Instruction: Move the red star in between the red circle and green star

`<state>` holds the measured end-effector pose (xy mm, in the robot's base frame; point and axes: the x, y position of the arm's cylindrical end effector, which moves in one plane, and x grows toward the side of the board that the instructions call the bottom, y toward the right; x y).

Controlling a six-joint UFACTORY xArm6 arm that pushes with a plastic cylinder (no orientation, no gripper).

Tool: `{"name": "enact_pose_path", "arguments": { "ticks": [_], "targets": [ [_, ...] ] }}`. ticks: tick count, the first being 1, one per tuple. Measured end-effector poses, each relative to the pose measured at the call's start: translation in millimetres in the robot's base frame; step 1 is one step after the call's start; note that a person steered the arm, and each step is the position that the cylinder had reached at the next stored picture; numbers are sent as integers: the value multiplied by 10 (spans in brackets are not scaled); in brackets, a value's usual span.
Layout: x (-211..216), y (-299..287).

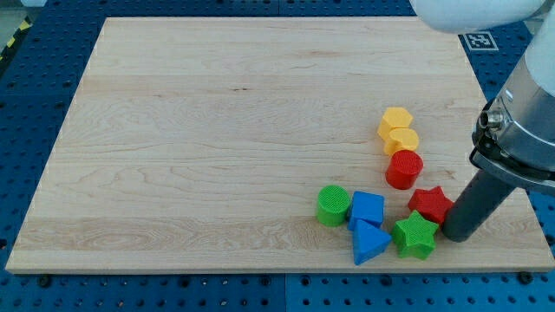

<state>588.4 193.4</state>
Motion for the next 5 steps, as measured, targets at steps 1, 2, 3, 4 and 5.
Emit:
{"name": "enact_pose_path", "arguments": {
  "ticks": [1,2,3,4,5],
  "targets": [
    [0,220],
    [-15,363],
    [-135,234],
    [-214,144],
    [-220,56]
  ]
}}
